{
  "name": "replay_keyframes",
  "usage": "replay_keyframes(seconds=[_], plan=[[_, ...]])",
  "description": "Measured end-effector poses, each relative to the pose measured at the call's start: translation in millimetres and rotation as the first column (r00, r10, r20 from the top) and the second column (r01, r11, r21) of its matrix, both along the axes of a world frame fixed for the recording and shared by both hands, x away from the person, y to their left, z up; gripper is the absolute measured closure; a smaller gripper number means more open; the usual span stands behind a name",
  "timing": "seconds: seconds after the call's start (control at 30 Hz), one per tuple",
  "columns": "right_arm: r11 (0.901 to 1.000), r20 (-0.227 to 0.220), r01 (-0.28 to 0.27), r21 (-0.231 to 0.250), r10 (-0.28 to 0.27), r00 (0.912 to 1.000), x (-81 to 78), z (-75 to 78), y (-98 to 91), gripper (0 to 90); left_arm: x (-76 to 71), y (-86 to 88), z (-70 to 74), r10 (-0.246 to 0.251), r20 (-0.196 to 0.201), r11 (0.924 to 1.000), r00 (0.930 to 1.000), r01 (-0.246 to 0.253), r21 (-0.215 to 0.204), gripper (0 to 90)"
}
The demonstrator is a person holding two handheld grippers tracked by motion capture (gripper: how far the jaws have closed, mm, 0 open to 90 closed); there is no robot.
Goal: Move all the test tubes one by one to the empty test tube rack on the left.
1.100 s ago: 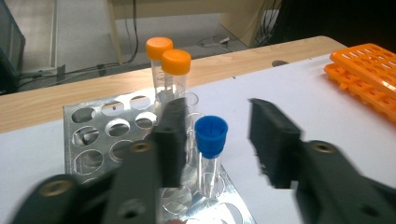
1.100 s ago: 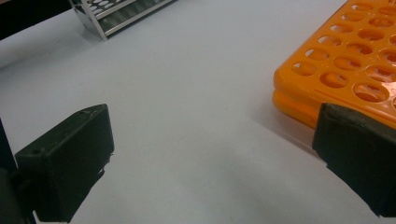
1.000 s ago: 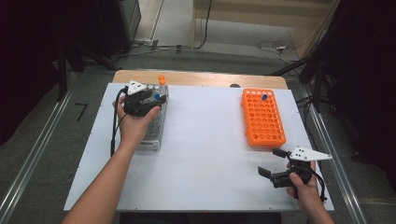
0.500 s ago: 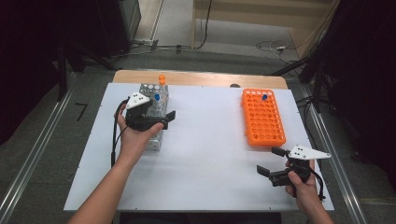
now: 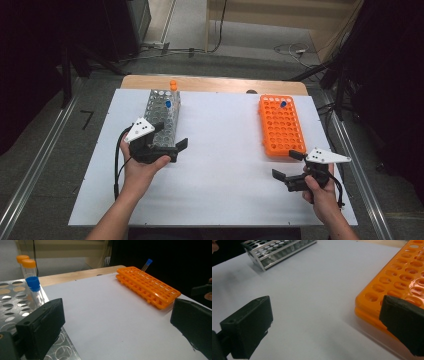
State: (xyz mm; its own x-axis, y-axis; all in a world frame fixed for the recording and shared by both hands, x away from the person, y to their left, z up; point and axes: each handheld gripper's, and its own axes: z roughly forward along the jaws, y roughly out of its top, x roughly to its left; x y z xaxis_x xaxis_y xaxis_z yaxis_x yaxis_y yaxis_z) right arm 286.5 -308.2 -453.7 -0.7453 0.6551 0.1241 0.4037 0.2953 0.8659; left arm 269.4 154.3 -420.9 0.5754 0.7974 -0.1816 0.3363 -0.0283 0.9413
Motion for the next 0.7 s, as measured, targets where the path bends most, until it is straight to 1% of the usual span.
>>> replay_keyframes(seconds=[0.07,0.1,0.17,0.27,0.3,0.4,0.47,0.53,0.57,0.63,0.7], plan=[[0.9999,0.005,0.011,0.003,-0.011,0.9999,4.6,2.3,1.1,0.0,-5.4,-1.8,-2.9,0.002,0.005,0.9998,1.0000,-0.003,0.019,0.0],[0.9999,0.008,0.015,0.004,-0.015,0.9999,7.3,3.4,1.6,0.0,-7.9,-2.4,-4.5,0.001,0.006,0.9998,1.0000,-0.001,0.021,0.0],[0.9997,0.015,0.023,0.007,-0.023,0.9996,12.7,5.7,3.0,0.0,-12.5,-2.7,-7.5,-0.004,0.003,0.9999,1.0000,0.004,0.016,0.0],[0.9995,0.022,0.031,0.005,-0.031,0.9993,21.1,9.0,6.1,0.0,-17.6,-3.3,-10.3,-0.007,0.008,0.9998,0.9999,0.007,0.021,0.0],[0.9995,0.022,0.033,0.004,-0.033,0.9992,24.0,9.9,7.4,0.0,-18.9,-3.3,-10.8,-0.010,0.006,0.9999,0.9999,0.010,0.011,0.0],[0.9989,0.028,0.046,-0.003,-0.046,0.9986,33.6,12.6,10.3,0.0,-22.0,-3.3,-11.1,-0.017,0.008,0.9998,0.9998,0.017,0.010,0.0],[0.9985,0.031,0.056,0.002,-0.056,0.9980,41.2,14.0,10.9,0.0,-23.7,-3.6,-11.8,-0.017,0.009,0.9998,0.9998,0.017,0.011,0.0],[0.9970,0.030,0.077,0.007,-0.077,0.9966,49.2,15.1,11.0,0.0,-25.2,-4.0,-12.8,-0.019,0.010,0.9998,0.9998,0.019,0.009,0.0],[0.9960,0.023,0.088,0.011,-0.089,0.9958,52.9,15.7,10.9,0.0,-25.7,-3.8,-13.3,-0.020,0.009,0.9997,0.9997,0.020,0.016,0.0],[0.9941,0.024,0.107,0.015,-0.108,0.9939,61.6,16.4,10.5,0.0,-26.5,-3.3,-14.3,-0.016,0.008,0.9996,0.9998,0.016,0.022,0.0],[0.9918,0.015,0.126,0.024,-0.126,0.9919,69.7,17.3,10.1,0.0,-26.5,-2.3,-15.1,-0.014,0.005,0.9998,0.9999,0.014,0.018,0.0]])
